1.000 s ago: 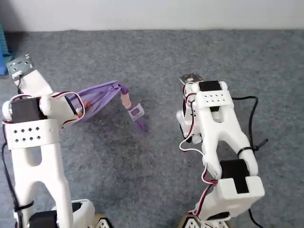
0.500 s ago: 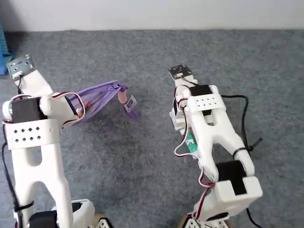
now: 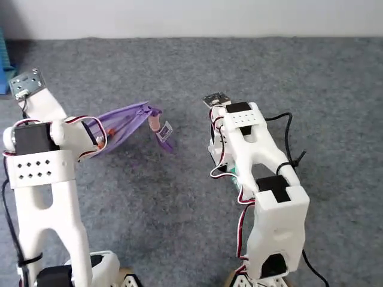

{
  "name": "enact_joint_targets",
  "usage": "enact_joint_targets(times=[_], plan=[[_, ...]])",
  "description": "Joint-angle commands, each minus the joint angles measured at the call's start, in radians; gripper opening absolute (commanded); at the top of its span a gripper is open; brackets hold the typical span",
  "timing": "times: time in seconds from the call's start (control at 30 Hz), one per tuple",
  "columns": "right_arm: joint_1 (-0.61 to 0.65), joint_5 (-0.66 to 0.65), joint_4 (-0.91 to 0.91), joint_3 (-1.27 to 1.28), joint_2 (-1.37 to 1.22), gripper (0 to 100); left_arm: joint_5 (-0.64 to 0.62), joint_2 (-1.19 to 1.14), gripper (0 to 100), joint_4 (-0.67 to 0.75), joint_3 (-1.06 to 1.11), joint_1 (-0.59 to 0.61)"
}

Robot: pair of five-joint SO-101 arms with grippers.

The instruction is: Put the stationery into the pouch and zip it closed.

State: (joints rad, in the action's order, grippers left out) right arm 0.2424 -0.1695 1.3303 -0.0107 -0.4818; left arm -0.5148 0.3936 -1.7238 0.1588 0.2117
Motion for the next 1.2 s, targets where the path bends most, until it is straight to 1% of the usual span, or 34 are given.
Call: enact_joint_targets(times=[0.0, 0.07, 0.2, 0.27, 0.4, 0.53, 0.6, 0.7, 0.77, 0.83, 1.0, 1.17], plan=[[0.018, -0.008, 0.058, -0.020, 0.022, 2.9, -0.017, 0.006, 1, -0.023, 0.019, -0.009], [0.016, -0.008, 0.079, -0.020, 0.064, 0.4, -0.017, 0.009, 1, -0.023, 0.027, -0.008], [0.022, -0.002, 0.180, -0.017, 0.216, 0.8, -0.017, 0.011, 1, -0.026, 0.027, -0.008], [0.025, 0.038, 0.231, -0.017, 0.317, 0.8, -0.017, 0.006, 1, -0.026, 0.030, -0.008], [0.071, 0.123, 0.306, -0.017, 0.538, 0.8, -0.017, 0.006, 1, -0.026, 0.030, -0.008], [0.179, 0.207, 0.320, -0.017, 0.768, 0.8, -0.017, 0.006, 1, -0.023, 0.027, -0.008], [0.263, 0.233, 0.314, -0.017, 0.871, 0.8, -0.017, 0.006, 1, -0.021, 0.025, -0.008], [0.414, 0.311, 0.309, -0.017, 1.003, 0.8, -0.017, 0.006, 1, -0.023, 0.025, -0.008], [0.487, 0.347, 0.268, -0.017, 1.066, 0.8, -0.017, 0.006, 1, -0.026, 0.025, -0.006], [0.529, 0.351, 0.199, -0.017, 1.106, 0.8, -0.017, 0.008, 1, -0.026, 0.024, 0.014], [0.573, 0.351, -0.048, -0.015, 1.106, 0.8, -0.017, 0.008, 1, -0.028, 0.025, 0.071], [0.618, 0.350, -0.308, -0.015, 1.066, 0.9, -0.017, 0.011, 1, -0.028, 0.025, 0.072]])
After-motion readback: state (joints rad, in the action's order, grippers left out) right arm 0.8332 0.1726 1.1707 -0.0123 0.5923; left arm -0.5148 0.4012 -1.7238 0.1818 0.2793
